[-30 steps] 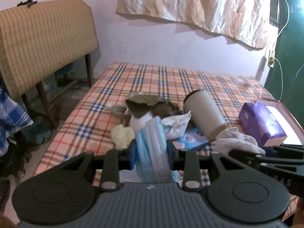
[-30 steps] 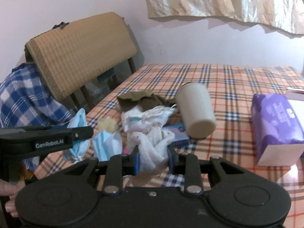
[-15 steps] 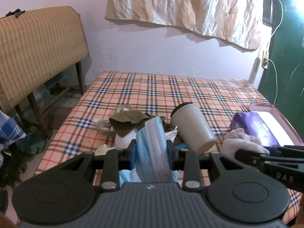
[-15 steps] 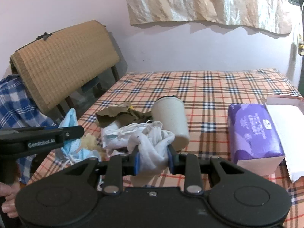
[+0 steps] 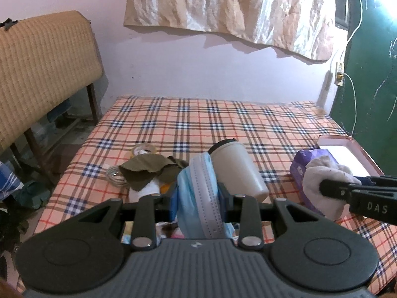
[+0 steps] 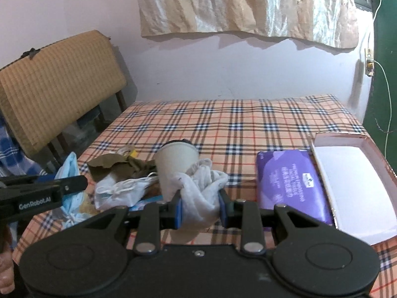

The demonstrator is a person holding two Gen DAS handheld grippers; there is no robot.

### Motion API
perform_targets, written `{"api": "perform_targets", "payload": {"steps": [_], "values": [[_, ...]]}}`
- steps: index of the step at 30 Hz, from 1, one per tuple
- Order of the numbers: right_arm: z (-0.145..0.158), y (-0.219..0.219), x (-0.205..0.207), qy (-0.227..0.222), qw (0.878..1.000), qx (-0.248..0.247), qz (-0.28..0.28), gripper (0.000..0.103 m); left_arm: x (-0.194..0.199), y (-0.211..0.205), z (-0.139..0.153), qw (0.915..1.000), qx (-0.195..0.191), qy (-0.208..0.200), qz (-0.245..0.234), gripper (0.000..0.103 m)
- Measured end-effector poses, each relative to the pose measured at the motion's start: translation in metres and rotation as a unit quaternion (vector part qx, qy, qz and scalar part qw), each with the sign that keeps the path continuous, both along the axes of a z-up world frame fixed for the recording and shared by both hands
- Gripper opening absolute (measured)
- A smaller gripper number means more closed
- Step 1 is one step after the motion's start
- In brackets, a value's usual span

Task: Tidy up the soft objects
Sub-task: 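Carry the blue masks and white cloth in both grippers toward the white box tray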

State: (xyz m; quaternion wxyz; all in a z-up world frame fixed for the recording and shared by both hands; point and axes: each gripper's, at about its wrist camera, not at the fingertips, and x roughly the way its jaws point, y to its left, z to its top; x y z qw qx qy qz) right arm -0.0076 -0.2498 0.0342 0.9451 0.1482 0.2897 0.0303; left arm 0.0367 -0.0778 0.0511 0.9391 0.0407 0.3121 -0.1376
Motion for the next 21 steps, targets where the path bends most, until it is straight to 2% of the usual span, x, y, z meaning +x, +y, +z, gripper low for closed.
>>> {"api": "perform_targets", "payload": {"steps": [21], "values": [[-0.01,-0.047,0.003,0.012,0.999,0.002,-0.041,0.035,0.01,-0.056,-0.002,0.9989,-0.002,0.002,-0.046,0.034]]}}
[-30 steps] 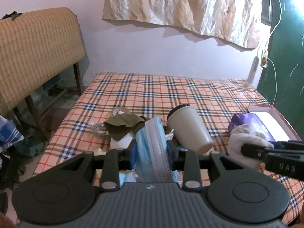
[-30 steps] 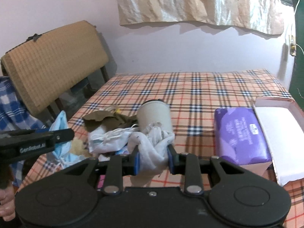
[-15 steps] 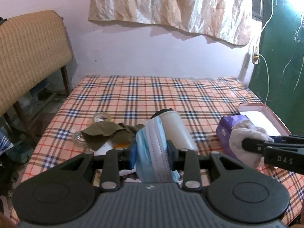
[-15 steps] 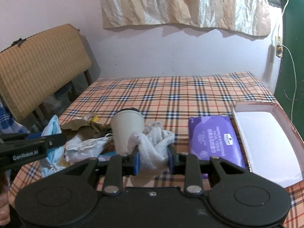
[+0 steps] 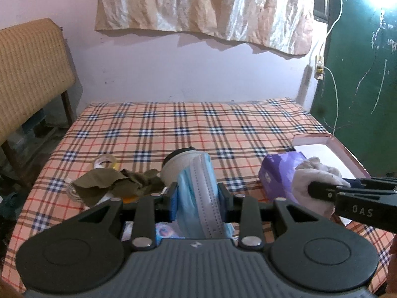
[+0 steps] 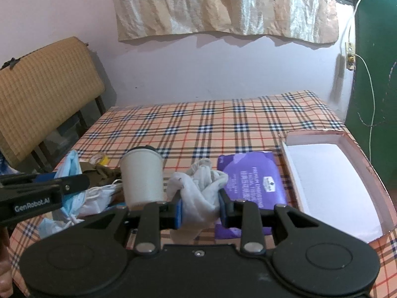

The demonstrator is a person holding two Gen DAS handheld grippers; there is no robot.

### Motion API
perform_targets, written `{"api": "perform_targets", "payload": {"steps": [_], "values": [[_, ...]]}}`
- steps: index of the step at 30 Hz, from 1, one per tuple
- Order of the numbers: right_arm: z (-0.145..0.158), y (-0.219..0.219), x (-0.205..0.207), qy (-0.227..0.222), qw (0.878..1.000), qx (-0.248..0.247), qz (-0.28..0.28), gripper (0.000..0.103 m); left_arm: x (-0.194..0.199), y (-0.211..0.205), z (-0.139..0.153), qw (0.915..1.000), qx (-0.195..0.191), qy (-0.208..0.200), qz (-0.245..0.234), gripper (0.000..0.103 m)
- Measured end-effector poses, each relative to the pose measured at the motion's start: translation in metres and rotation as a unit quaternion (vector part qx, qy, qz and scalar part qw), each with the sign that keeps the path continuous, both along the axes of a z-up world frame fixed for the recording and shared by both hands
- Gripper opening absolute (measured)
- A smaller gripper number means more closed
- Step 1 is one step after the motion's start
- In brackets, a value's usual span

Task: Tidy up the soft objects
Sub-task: 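Carry the blue masks and white cloth in both grippers toward the white box tray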

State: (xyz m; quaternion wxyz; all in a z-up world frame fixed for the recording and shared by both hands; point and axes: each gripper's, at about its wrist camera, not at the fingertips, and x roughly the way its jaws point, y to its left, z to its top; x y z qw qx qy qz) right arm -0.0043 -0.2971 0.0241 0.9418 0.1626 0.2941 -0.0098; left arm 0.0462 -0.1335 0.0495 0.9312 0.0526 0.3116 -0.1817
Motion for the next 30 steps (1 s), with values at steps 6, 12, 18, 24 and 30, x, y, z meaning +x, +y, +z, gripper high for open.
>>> {"api": "perform_targets", "payload": {"steps": [6,12,18,24,30], "values": [[-0.003,-0.017,-0.002,0.001,1.0,0.0,-0.012,0.035,0.002,-0.014,-0.001,1.0,-0.003,0.002,-0.009,0.034],[-0.005,-0.033,-0.003,0.003,1.0,0.0,-0.024,0.035,0.005,-0.027,-0.001,0.9998,-0.004,0.002,-0.018,0.034],[-0.006,-0.047,-0.004,0.004,0.999,-0.001,-0.035,0.035,0.006,-0.043,-0.001,0.9995,-0.007,0.005,-0.031,0.034],[-0.009,-0.06,-0.006,0.007,0.999,-0.002,-0.046,0.035,0.006,-0.06,-0.001,0.9988,-0.009,0.005,-0.047,0.034],[-0.014,-0.073,-0.008,0.011,0.998,0.001,-0.054,0.035,0.005,-0.078,-0.002,0.9981,-0.01,0.005,-0.06,0.034]]}}
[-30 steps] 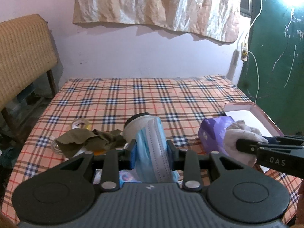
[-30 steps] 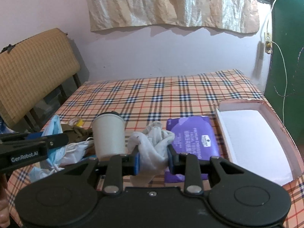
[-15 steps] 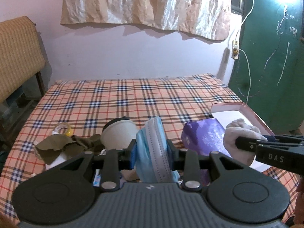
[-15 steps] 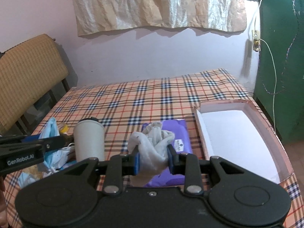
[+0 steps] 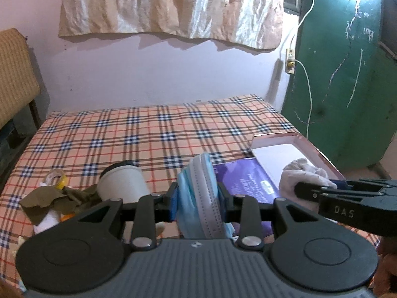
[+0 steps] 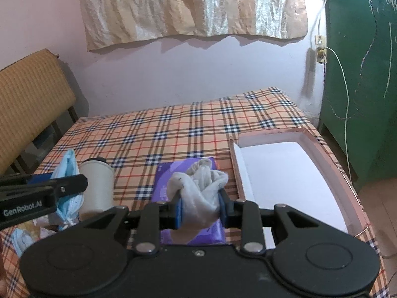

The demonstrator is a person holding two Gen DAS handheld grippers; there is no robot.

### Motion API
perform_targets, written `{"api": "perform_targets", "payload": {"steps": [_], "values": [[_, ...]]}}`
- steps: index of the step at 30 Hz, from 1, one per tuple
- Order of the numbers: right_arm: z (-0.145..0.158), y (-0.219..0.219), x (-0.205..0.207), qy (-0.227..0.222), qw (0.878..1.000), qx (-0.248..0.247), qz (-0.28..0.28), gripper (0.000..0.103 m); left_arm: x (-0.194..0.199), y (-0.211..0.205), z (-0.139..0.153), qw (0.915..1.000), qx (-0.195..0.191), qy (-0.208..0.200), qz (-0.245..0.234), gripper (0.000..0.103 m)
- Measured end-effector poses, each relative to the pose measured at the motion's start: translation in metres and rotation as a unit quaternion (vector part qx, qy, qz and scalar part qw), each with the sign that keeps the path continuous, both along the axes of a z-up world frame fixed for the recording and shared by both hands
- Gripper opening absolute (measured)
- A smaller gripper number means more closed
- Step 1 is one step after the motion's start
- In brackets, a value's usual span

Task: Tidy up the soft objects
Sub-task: 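Carry the blue masks and white cloth in both grippers toward the white box tray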

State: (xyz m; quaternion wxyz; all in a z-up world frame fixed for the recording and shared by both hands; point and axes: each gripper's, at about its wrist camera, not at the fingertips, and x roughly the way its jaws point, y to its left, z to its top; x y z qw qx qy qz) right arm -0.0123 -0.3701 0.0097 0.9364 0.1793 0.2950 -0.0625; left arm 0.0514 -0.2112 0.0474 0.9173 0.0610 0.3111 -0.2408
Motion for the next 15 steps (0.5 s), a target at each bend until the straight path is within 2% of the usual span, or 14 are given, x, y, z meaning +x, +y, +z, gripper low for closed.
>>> {"api": "perform_targets", "payload": {"steps": [15], "values": [[-0.012,-0.04,-0.007,0.009,0.999,0.001,-0.03,0.035,-0.003,-0.044,-0.005,0.9992,-0.003,0.006,-0.039,0.034]]}}
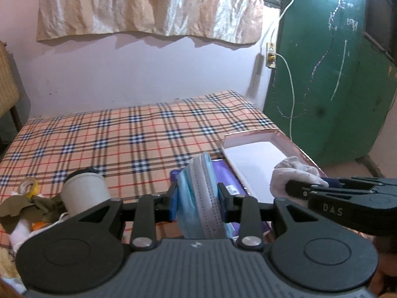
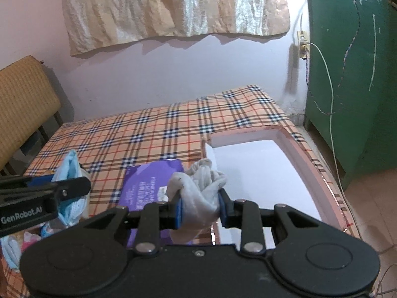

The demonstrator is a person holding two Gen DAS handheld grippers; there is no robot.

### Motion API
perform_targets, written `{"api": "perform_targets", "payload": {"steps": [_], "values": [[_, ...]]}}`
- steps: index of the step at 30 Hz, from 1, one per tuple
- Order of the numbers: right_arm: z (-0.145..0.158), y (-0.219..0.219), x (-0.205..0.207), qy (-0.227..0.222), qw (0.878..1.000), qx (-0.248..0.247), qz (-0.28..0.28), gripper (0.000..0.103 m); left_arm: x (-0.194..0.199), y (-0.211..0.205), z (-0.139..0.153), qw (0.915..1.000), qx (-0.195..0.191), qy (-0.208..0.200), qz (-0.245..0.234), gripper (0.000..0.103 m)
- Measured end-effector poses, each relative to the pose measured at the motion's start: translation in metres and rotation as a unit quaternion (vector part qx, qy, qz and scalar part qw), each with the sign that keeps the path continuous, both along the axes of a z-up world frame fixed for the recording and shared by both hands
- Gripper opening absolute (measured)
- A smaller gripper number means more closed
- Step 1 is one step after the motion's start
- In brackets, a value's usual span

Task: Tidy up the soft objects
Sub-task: 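Carry the blue masks and white cloth in both grippers toward the white box tray, then open both grippers to drop the masks and white cloth into the tray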

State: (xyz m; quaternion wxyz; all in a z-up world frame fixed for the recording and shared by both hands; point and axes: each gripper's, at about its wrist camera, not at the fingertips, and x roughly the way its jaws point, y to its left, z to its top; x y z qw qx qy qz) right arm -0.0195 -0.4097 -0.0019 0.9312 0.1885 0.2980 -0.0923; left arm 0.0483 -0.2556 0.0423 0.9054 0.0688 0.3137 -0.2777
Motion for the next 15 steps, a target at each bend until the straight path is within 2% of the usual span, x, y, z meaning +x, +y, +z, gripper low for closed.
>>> {"api": "perform_targets", "payload": {"steps": [15], "values": [[-0.016,-0.046,-0.002,0.011,0.999,0.007,-0.035,0.035,0.001,-0.052,-0.012,0.999,0.003,0.007,-0.044,0.034]]}}
